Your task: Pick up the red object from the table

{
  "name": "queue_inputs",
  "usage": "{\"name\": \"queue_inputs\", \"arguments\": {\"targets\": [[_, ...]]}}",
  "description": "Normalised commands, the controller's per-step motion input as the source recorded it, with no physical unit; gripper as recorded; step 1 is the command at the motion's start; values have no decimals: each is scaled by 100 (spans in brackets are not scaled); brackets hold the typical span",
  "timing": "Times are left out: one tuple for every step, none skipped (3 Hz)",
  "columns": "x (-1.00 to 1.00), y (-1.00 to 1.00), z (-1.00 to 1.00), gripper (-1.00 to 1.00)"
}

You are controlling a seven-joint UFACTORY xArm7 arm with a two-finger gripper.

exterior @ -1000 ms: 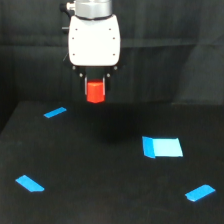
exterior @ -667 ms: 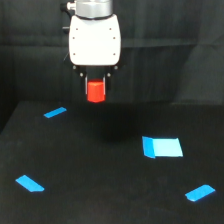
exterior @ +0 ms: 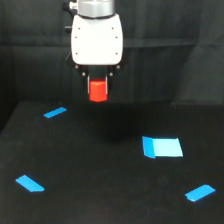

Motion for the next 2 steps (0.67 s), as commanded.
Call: {"name": "queue_inputs", "arguments": {"targets": [[-3,10,1,-100],[-2,7,0,-92]]}}
